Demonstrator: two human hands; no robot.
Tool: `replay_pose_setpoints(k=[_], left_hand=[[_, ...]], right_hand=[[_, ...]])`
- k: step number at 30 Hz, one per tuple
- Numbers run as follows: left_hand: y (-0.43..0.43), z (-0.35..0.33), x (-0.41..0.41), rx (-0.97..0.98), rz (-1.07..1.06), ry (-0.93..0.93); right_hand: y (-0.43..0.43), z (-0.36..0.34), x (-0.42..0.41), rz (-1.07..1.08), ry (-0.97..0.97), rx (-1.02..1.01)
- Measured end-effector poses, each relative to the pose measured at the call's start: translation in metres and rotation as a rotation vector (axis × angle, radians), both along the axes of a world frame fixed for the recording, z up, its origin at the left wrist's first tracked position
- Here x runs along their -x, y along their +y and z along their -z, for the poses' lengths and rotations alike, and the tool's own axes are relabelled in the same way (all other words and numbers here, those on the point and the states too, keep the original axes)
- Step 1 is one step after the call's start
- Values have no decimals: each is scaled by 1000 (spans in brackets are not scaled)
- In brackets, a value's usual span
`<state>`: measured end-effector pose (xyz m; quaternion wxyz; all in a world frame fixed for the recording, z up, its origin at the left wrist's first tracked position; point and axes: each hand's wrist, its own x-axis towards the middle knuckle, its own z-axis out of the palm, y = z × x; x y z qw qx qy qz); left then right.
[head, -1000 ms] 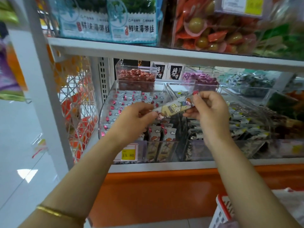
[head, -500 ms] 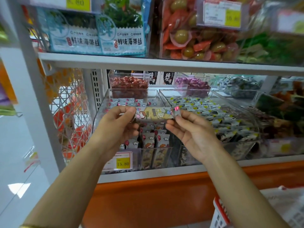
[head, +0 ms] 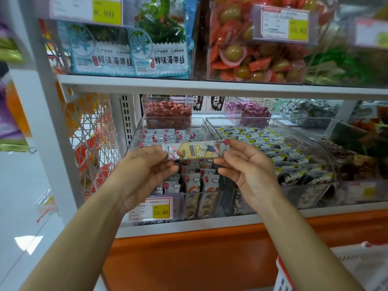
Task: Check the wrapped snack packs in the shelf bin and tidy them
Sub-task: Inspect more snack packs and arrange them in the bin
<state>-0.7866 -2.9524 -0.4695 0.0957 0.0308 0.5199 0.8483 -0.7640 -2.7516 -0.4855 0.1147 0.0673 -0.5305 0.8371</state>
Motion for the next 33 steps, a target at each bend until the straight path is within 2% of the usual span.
replay_pose_setpoints(k=[2,5,12,15,19,25,30,33], left_hand=[[-4,1,1,-8,-10,-4],[-6,1,-2,108,66,58],[-7,0,-7,197,94,196],[-9,-2,-7,295,82,251],[-12,-1,-9,578,46,368],[-7,-4,-12,714,55,430],[-1,-2,-13,695,-10,379],[-4,-5,-12,619,13,310]], right_hand=[[-1,3,0,73,53,-125],[-4,5,-1,139,99,-264],[-20,9,-6,163,125,-477],[-22,9,-4,163,117,-436],[-18,7,-2,149,113,-387],[-18,7,2,222,99,-430],[-21,6,-1,331,219,-693],[-20,5,-2,298,222,-704]])
